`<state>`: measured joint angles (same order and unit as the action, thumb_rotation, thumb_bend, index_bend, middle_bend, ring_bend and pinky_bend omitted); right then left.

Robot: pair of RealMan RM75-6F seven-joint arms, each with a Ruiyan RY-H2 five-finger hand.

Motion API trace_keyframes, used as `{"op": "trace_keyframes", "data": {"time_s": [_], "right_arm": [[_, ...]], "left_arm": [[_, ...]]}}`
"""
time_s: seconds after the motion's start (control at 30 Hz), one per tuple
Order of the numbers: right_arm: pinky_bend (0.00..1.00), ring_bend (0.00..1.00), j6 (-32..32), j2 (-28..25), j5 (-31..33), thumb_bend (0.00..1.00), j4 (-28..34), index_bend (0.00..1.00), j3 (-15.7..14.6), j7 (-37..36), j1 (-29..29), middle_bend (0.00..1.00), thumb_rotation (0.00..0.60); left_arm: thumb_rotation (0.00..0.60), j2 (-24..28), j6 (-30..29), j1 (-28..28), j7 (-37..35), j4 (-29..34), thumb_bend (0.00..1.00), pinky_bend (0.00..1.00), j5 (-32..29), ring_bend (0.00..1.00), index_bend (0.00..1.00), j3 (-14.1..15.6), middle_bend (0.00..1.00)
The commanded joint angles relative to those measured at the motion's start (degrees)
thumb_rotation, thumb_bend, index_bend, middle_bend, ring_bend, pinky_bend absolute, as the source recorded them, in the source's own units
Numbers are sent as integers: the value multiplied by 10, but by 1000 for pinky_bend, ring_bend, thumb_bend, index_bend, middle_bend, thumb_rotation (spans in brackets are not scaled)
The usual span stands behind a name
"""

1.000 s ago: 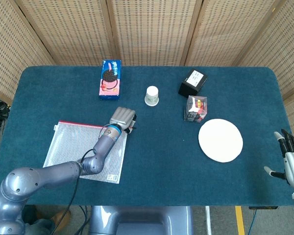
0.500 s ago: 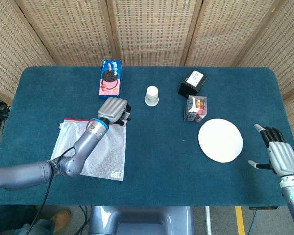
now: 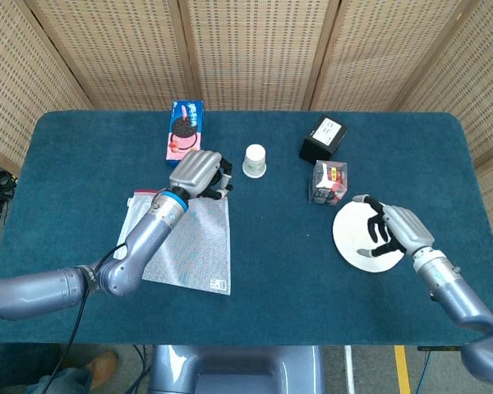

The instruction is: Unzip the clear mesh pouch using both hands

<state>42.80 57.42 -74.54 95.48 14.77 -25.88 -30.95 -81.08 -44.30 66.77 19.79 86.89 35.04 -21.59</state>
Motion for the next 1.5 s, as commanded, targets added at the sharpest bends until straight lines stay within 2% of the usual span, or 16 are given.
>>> {"op": "trace_keyframes", "data": {"time_s": [0.03, 0.1, 0.23, 0.43, 0.53, 0.63, 1.03, 1.17, 1.33, 1.5], "right_arm": [[869, 805, -111, 23, 88, 1, 0, 203, 36, -37, -88, 825, 600], [880, 810, -140, 32, 126, 30, -9, 218, 42, -35, -115, 830, 600], [883, 814, -179, 52, 219, 131, -16, 337, 48, -31, -168, 850, 600], [885, 821, -202, 89, 341, 220, -51, 336, 25, -14, -241, 860, 600], [886, 822, -205, 107, 388, 226, -62, 335, 13, -10, -271, 860, 600], [886, 822, -195, 122, 413, 230, -69, 322, -2, 7, -294, 860, 600], [887, 822, -173, 162, 540, 233, -98, 329, -25, 32, -366, 860, 600], [888, 823, -176, 164, 577, 232, -104, 342, -19, 29, -383, 859, 600], [888, 823, -173, 171, 609, 232, -108, 438, -11, 25, -396, 860, 600], [888, 823, -179, 174, 626, 236, -106, 445, -2, 18, -398, 859, 600]], "left_arm": [[600, 5, 9, 3, -20, 13, 811, 1000, -16, 987, 707, -8, 964], [600, 6, 9, 6, -21, 13, 810, 1000, -17, 987, 707, -7, 964], [600, 7, 8, 12, -28, 11, 807, 1000, -13, 987, 707, -4, 964], [600, 5, 5, 11, -49, 10, 805, 1000, 4, 987, 707, -4, 964], [600, 2, 5, 11, -60, 6, 804, 1000, 10, 987, 705, -4, 964], [600, -1, 5, 10, -70, -1, 804, 1000, 18, 987, 708, -3, 964], [600, -29, 11, 5, -117, -35, 803, 1000, 49, 987, 716, -2, 964], [600, -38, 13, 5, -132, -45, 803, 1000, 59, 987, 716, -4, 964], [600, -50, 8, 7, -144, -54, 803, 1000, 68, 987, 716, -10, 964], [600, -55, 6, 8, -151, -57, 803, 1000, 68, 987, 715, -14, 964]]}}
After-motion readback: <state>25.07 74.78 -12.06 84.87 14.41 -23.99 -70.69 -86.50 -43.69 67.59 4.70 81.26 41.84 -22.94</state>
